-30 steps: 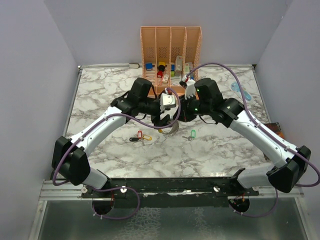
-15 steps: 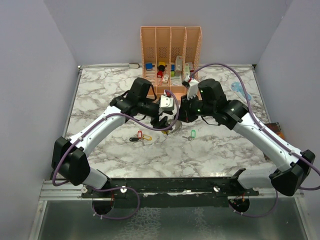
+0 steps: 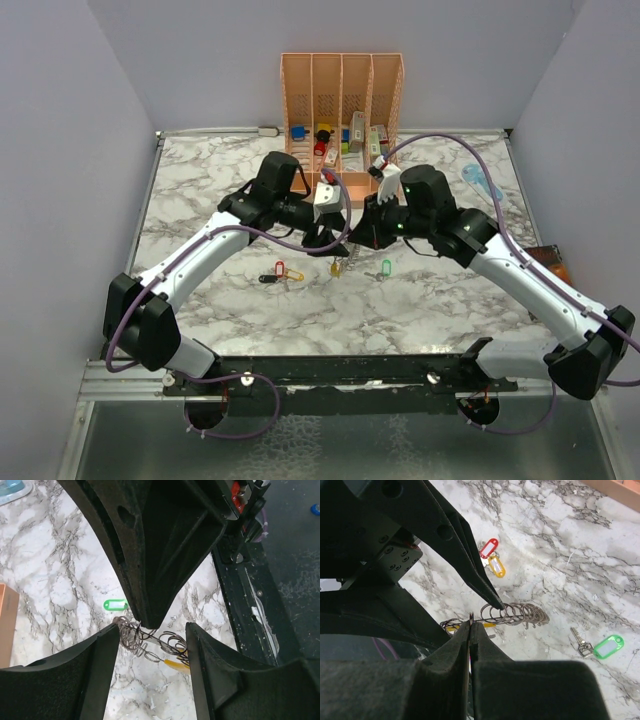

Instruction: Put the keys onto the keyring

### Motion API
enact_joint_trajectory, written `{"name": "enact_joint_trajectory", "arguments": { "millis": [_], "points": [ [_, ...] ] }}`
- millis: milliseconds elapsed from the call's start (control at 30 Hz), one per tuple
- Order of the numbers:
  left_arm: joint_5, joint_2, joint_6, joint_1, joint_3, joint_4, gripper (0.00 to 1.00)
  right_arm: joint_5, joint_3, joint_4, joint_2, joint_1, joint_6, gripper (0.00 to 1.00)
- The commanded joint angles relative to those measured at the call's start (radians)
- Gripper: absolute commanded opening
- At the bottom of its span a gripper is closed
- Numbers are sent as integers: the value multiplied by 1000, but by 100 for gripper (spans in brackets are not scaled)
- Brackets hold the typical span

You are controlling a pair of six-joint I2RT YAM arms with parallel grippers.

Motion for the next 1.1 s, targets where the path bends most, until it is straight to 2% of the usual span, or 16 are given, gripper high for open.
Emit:
{"name": "enact_joint_trajectory", "arguments": {
  "millis": [0,200,433,500,700,800,1067],
  "points": [
    [80,-5,-60,8,-17,58,57,-13,-4,92,-46,7,16,2],
    [49,5,-137,8,-43,113,58,-11,3,109,-50,8,26,2],
    [-25,10,-123,8,-31,90,56,-22,6,122,-56,8,28,2],
    [-29,10,-130,8,-30,96,50,-30,1,130,-58,7,29,2],
    [-33,6,-130,8,-34,104,22,-29,-11,145,-70,8,33,2],
    [-32,6,-140,8,-36,120,12,-27,-16,148,-76,7,34,2],
    [-40,3,-147,8,-48,129,2,-16,-34,154,-96,8,31,2]
  ]
}}
